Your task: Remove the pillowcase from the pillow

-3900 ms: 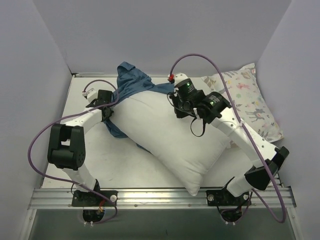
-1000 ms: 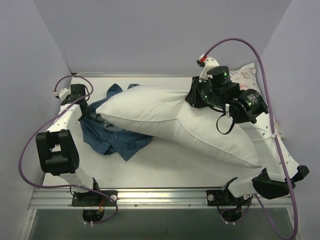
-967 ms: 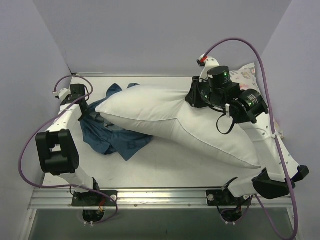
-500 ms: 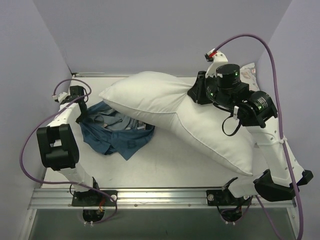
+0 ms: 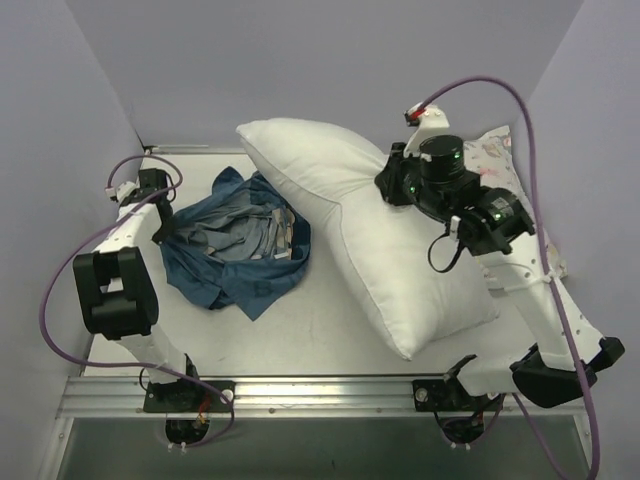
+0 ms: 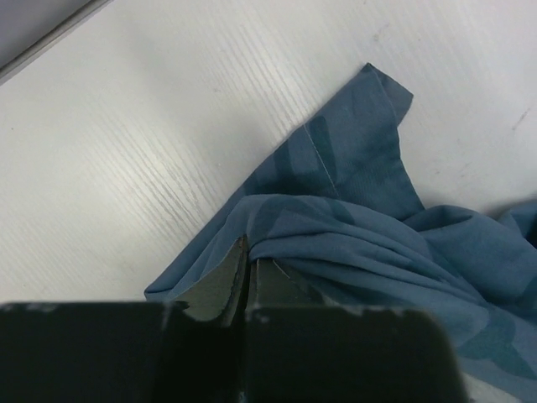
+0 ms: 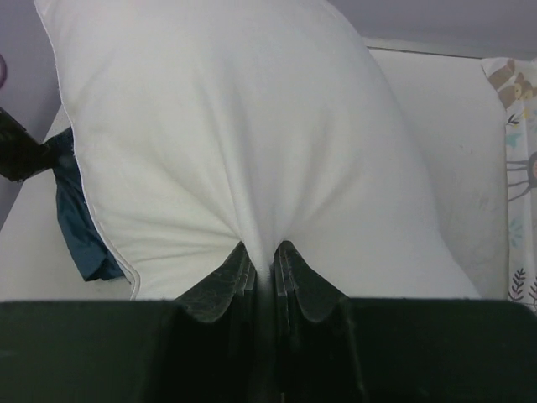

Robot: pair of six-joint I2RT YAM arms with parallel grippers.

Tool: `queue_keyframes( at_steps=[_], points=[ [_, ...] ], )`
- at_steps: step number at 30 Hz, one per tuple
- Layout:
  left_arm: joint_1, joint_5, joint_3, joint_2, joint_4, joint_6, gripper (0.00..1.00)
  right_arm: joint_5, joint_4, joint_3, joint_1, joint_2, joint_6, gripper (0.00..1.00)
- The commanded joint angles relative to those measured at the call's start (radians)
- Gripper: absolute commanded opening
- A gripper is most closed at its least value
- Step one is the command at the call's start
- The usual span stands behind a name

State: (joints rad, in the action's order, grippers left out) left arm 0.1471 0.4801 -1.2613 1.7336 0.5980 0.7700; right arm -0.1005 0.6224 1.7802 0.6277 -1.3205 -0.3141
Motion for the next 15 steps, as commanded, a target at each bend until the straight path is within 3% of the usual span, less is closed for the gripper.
queue_keyframes(
  at_steps=[1, 4, 6, 7, 8, 9, 10, 11, 13, 15],
  points=[
    [0.009, -0.072, -0.004, -0.097, -0.003, -0.023, 0.00, -0.062, -0.283, -0.129, -0.003, -0.045, -0.002, 0.00],
    [0.009, -0.148, 0.010, -0.152, -0.024, -0.054, 0.00, -0.044, -0.453, -0.277, 0.000, -0.092, -0.028, 0.00],
    [0.011, -0.199, 0.016, -0.178, -0.035, -0.092, 0.10, 0.019, -0.489, -0.312, 0.012, -0.149, -0.049, 0.00],
    [0.009, -0.227, 0.014, -0.202, -0.041, -0.110, 0.20, 0.030, -0.500, -0.329, 0.024, -0.170, -0.055, 0.00],
    [0.008, -0.250, 0.016, -0.218, -0.041, -0.127, 0.40, 0.035, -0.506, -0.329, 0.036, -0.189, -0.060, 0.03],
    [0.006, -0.291, 0.023, -0.235, -0.046, -0.156, 0.51, 0.039, -0.506, -0.329, 0.064, -0.218, -0.062, 0.09],
    [0.005, -0.313, 0.031, -0.276, -0.056, -0.176, 0.59, 0.039, -0.507, -0.327, 0.076, -0.227, -0.063, 0.19],
    [0.005, -0.346, 0.042, -0.299, -0.069, -0.198, 0.69, 0.042, -0.506, -0.326, 0.085, -0.233, -0.068, 0.41],
    [0.000, -0.440, 0.065, -0.360, -0.083, -0.257, 0.75, 0.068, -0.497, -0.323, 0.096, -0.235, -0.091, 0.59],
    [-0.027, -0.541, 0.091, -0.402, -0.089, -0.316, 0.79, 0.091, -0.468, -0.315, 0.095, -0.217, -0.103, 0.86]
  ],
)
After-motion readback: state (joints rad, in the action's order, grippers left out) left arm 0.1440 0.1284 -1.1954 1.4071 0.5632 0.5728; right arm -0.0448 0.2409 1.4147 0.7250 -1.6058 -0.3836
